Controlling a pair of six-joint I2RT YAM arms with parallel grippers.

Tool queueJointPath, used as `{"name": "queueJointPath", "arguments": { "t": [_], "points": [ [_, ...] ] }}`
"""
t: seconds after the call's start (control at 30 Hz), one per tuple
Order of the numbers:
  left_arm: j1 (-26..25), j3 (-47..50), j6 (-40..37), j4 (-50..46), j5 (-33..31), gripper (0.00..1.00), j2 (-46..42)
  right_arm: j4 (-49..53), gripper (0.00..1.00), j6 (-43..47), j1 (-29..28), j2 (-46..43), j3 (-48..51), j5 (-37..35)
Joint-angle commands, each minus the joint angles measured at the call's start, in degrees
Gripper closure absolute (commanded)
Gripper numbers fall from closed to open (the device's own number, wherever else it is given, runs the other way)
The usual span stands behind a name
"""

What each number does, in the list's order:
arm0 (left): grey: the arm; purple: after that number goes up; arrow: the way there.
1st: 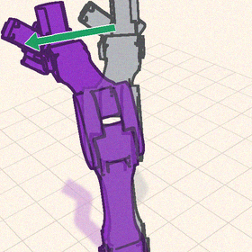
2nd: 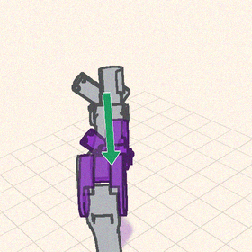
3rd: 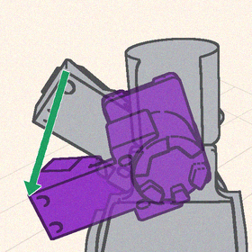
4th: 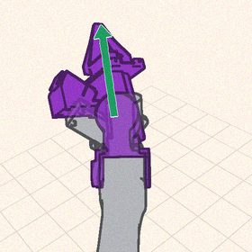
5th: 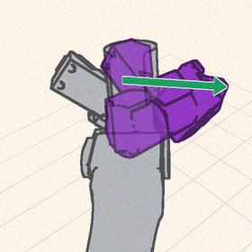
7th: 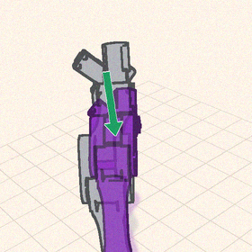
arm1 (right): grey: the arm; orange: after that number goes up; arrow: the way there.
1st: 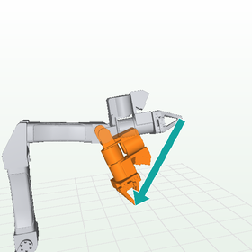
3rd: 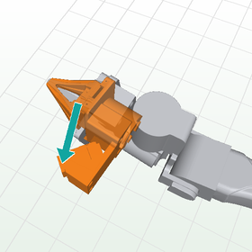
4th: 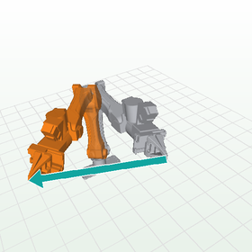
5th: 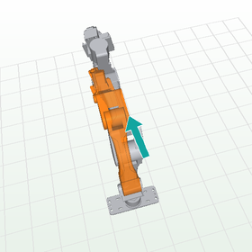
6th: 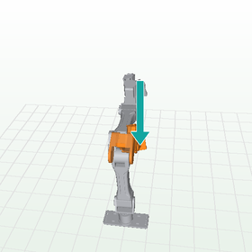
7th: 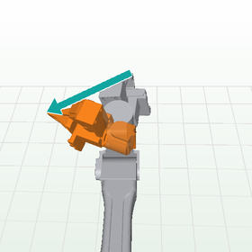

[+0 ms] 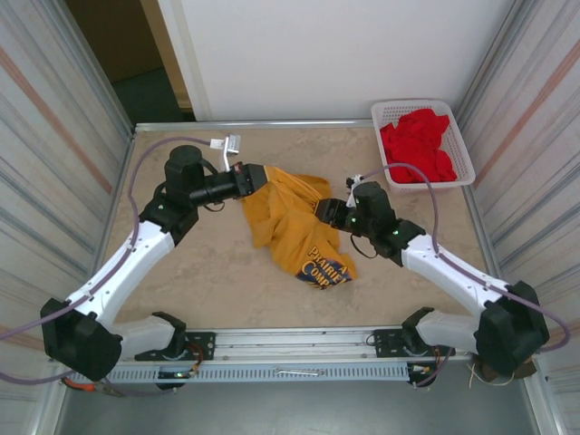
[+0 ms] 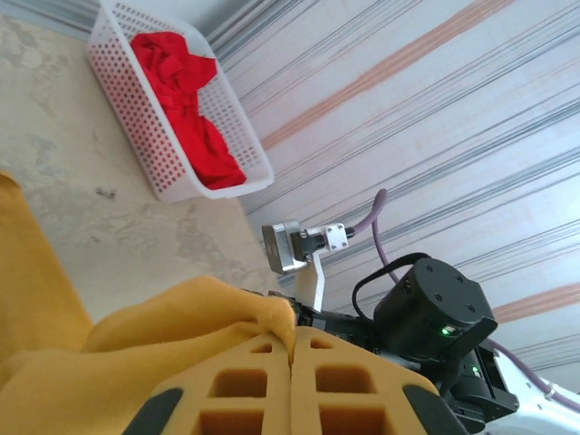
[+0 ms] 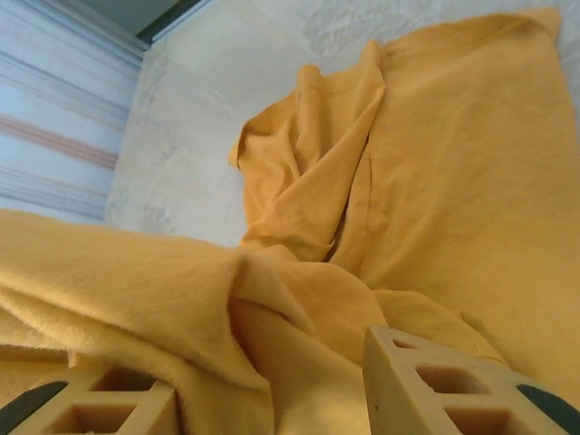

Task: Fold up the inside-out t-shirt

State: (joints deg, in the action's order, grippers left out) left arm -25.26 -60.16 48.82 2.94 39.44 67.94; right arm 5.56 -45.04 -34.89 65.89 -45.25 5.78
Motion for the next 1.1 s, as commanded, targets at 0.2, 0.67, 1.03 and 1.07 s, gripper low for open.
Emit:
{"name": "queueJointPath", "arguments": {
  "t": [0.2,0.67,1.03,1.07],
  "points": [
    [0.3,0.6,6.3,8.6,3.9,1.0,-2.0,14.8,0.42,5.3,-11.3,-11.6,-8.3,-15.0],
    [-0.3,0.8,6.8,8.3,3.6,1.0,-3.8,11.1,0.34,11.1,-12.7,5.4,-19.9,-14.7],
    [2.0,4.2,4.1,4.5,0.8,1.0,-4.7,7.5,1.0,15.0,-7.2,3.9,-18.7,6.3],
    [2.7,5.0,3.7,4.2,0.5,1.0,-4.4,6.2,1.0,15.7,-7.0,1.8,-17.5,10.4]
  ]
}}
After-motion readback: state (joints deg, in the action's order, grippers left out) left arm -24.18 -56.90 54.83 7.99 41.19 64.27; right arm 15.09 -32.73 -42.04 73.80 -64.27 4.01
